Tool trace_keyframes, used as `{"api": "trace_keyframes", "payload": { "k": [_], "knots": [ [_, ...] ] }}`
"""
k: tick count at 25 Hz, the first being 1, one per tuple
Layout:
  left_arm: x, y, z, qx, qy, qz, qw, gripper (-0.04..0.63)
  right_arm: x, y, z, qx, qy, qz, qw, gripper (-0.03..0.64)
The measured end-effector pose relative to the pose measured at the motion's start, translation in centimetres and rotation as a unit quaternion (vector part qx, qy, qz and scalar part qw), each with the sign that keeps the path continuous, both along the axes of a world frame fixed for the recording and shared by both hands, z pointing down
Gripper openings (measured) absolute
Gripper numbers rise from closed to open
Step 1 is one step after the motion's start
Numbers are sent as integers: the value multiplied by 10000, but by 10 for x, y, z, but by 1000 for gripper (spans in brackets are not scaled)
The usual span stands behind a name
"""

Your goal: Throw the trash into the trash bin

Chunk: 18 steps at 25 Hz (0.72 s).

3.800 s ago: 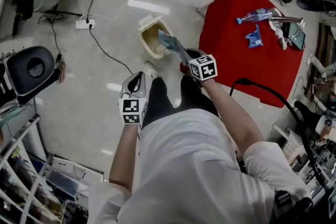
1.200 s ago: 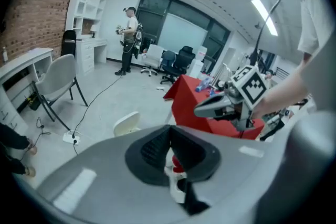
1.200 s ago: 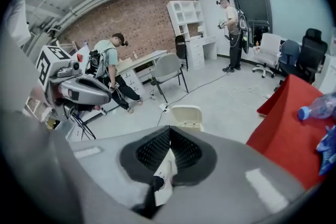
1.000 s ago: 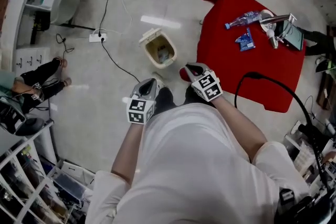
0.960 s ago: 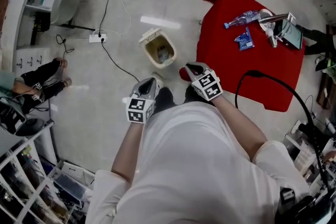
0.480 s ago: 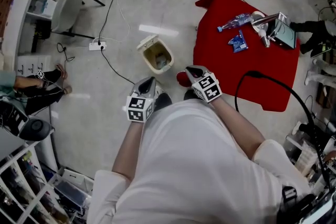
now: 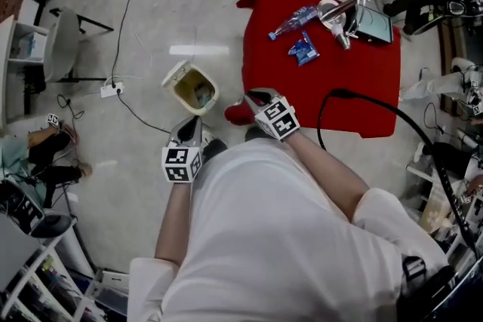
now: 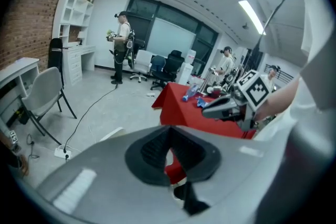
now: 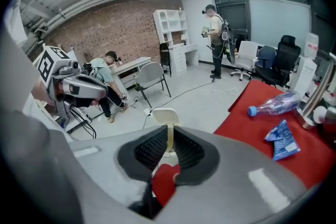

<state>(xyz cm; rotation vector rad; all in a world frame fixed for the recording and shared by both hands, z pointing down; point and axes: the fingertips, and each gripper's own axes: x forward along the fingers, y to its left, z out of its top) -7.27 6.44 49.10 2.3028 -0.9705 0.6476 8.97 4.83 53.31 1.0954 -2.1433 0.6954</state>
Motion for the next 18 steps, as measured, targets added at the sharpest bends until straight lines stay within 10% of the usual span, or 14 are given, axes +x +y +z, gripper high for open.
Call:
{"api": "trace_keyframes", "payload": {
  "k": [18],
  "knots": [
    [105,-17,14,-131,-148,332,9993,5,242,-54,42,-283,731,1522,9852,114]
  ]
}}
